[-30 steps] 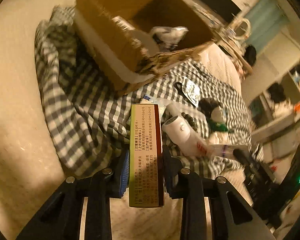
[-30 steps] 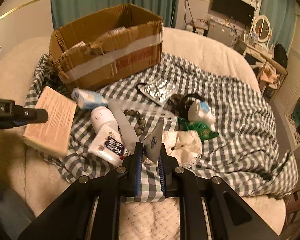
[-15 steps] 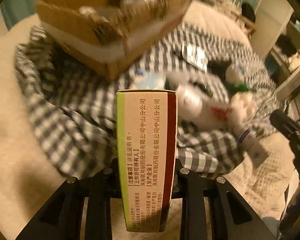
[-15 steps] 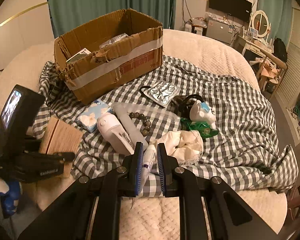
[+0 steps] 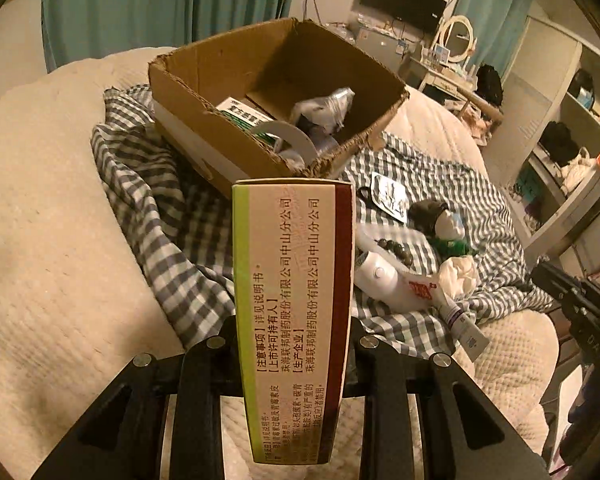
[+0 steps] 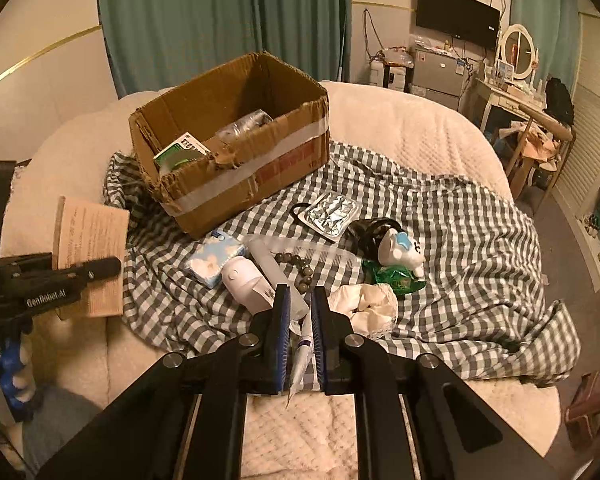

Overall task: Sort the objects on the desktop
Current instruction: 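Carry the tan box and white tube into the cardboard box and release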

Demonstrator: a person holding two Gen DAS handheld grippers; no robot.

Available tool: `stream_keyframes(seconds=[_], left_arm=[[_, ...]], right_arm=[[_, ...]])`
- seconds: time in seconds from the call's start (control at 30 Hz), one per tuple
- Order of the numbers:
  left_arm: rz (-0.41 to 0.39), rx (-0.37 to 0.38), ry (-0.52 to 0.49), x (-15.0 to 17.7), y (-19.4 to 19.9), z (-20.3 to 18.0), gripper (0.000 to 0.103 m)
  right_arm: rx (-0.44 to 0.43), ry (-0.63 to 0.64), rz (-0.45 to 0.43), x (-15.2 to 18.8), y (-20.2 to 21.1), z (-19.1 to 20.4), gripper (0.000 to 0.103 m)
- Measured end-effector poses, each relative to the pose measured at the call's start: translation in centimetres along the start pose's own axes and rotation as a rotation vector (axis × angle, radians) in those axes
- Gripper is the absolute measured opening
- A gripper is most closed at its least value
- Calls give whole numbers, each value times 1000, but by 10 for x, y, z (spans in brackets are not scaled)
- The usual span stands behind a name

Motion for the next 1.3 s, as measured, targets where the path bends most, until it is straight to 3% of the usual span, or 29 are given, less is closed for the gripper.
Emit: stream_keyframes(seconds=[0.1, 0.2, 0.27, 0.33, 0.5, 0.63, 0.87, 1.13, 1.3], left_arm=[[-4, 9, 13, -2, 2, 5, 29], [5, 10, 34, -1, -4, 5, 29], [8, 17, 46, 1, -9, 3, 29], [10, 15, 56, 3, -14, 1, 29], [29, 16, 73, 9, -29, -3, 29], [23, -6, 110, 10, -41, -2, 29], [-2, -54, 141, 13, -44, -6, 29], [-86, -33, 200, -3, -25, -25, 29], [-163, 28, 149, -47, 7, -44, 29]], right_arm=[[38, 13, 15, -2, 5, -1, 11], [46, 46, 24, 4, 5, 3, 20], [34, 52, 66, 15, -6, 7, 34], [50, 25, 128, 31, -23, 4, 36], [44, -47, 226, 58, -63, -4, 36], [36, -72, 251, 65, -84, -9, 22], [-75, -90, 326, 72, -110, 2, 15], [-108, -48, 267, 58, -58, -17, 14], [-143, -49, 161, 21, -28, -19, 14]])
Point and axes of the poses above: each gripper's, at about its wrist camera, not at the fingertips, and y roughly against the way its jaws point, z to its left, x to its underside, the point moved 9 cm from there along -y, roughly the way its jaws point, and after that the axes turned 1 degree about y, right-handed, at the moved point
